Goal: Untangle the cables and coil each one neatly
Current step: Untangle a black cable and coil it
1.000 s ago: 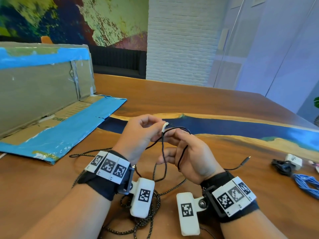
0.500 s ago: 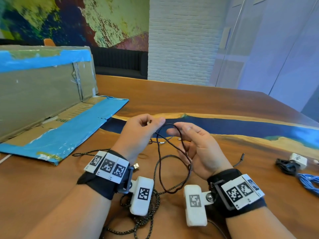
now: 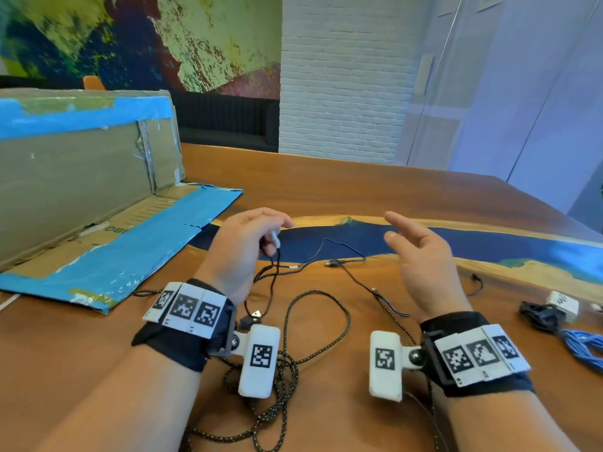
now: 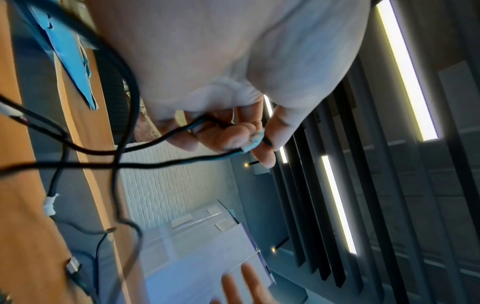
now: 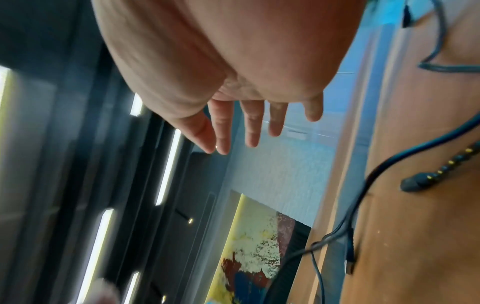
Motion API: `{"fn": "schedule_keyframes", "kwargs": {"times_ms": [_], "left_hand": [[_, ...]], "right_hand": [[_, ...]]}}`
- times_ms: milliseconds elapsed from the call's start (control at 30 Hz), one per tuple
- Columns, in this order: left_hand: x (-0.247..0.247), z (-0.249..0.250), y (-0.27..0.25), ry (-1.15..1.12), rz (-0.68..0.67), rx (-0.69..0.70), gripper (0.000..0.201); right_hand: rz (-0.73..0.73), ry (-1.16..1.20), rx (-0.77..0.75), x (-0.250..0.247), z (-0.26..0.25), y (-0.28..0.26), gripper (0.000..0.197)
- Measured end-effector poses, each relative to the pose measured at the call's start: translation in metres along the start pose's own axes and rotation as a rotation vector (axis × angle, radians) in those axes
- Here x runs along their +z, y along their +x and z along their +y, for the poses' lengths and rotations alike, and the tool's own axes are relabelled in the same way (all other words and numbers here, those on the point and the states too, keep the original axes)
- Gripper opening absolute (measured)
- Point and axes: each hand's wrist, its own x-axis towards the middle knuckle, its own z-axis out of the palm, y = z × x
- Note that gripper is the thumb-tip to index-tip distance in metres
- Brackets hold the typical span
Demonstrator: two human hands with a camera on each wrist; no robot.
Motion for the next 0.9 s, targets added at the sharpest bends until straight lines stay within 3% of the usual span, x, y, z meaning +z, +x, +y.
{"fn": "schedule_keyframes", "kwargs": {"times_ms": [67, 133, 200, 267, 367, 467, 567, 633, 700, 800, 900], "left_hand": [[0.006, -0.002, -0.004, 0.006, -0.056, 0.011, 0.029], [0.013, -0.002, -0.01, 0.017, -0.123, 0.042, 0.023], [0.017, -0.001, -0.014, -0.008, -0.173, 0.059, 0.014], [0.017, -0.001, -0.014, -0.025, -0.176, 0.04, 0.023], [0.011, 0.002, -0.013, 0.036, -0.211, -0.01, 0.036], [0.003, 0.007, -0.01, 0.298, -0.274, -0.084, 0.043], [-0.01, 0.006, -0.002, 0.443, -0.164, -0.059, 0.041], [-0.018, 0.004, 0.003, 0.383, -0.091, -0.025, 0.041], [-0.019, 0.004, 0.004, 0.171, -0.028, -0.027, 0.038], [-0.015, 0.011, 0.001, -0.222, 0.026, -0.102, 0.037], [-0.012, 0.011, 0.001, -0.254, 0.028, -0.156, 0.035]], "right_hand": [[-0.109, -0.049, -0.099, 0.013, -0.007, -0.01, 0.032], [-0.315, -0.008, -0.14, 0.03, -0.009, -0.022, 0.03], [-0.491, 0.077, -0.124, 0.044, -0.008, -0.032, 0.031], [-0.525, 0.169, -0.07, 0.049, -0.007, -0.035, 0.027], [-0.459, 0.398, 0.03, 0.044, -0.009, -0.03, 0.018], [-0.207, 0.547, 0.083, 0.023, -0.015, -0.014, 0.022], [0.032, 0.6, 0.063, -0.004, -0.014, 0.002, 0.022], [0.124, 0.526, 0.046, -0.013, -0.01, 0.008, 0.021], [0.113, 0.374, 0.059, -0.014, -0.004, 0.01, 0.018], [-0.033, 0.067, 0.099, -0.007, 0.006, 0.008, 0.016], [-0.098, -0.202, 0.033, -0.004, 0.005, 0.005, 0.021]]}}
